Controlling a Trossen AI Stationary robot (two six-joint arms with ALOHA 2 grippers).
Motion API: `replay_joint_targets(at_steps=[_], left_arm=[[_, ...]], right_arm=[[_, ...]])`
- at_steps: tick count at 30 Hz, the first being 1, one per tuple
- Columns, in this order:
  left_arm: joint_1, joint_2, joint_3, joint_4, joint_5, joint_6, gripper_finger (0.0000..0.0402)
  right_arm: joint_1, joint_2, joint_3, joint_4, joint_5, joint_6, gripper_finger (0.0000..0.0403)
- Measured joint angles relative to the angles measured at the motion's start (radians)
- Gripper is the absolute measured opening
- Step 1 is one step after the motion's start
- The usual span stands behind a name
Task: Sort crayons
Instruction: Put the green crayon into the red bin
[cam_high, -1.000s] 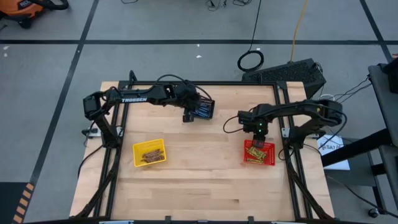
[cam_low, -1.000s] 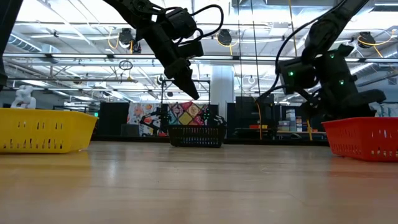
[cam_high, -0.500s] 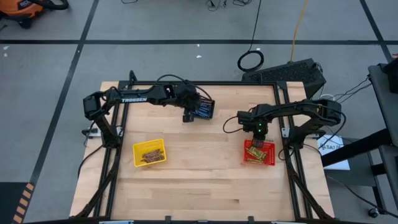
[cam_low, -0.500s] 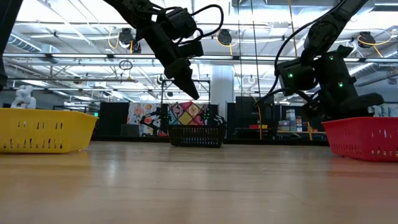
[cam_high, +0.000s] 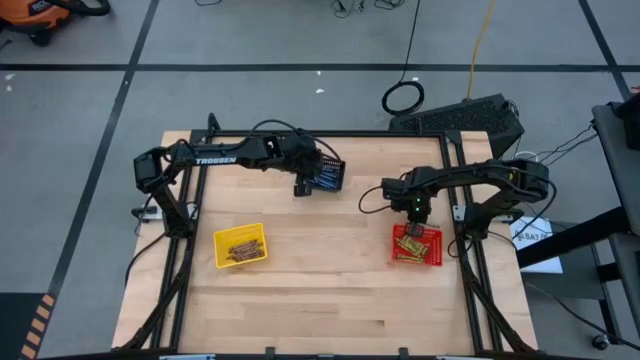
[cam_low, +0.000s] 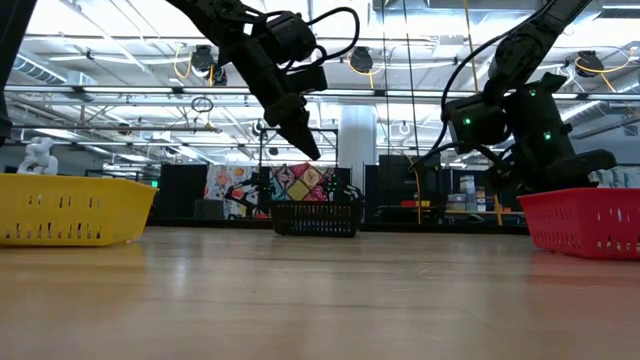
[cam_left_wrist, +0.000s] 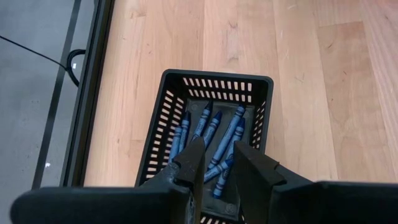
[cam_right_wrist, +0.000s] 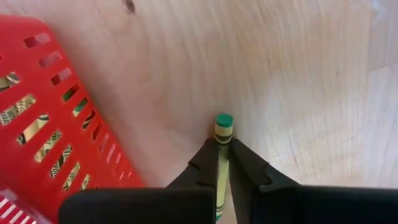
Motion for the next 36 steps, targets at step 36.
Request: replay_joint_targets(at_steps=[36], left_arm=[[0.003,-0.017,-0.001,0.000,-0.008,-0.026,0.0083]], right_arm=[[0.221,-0.178,0.303,-0.260,-0.160,0.264,0.0000]])
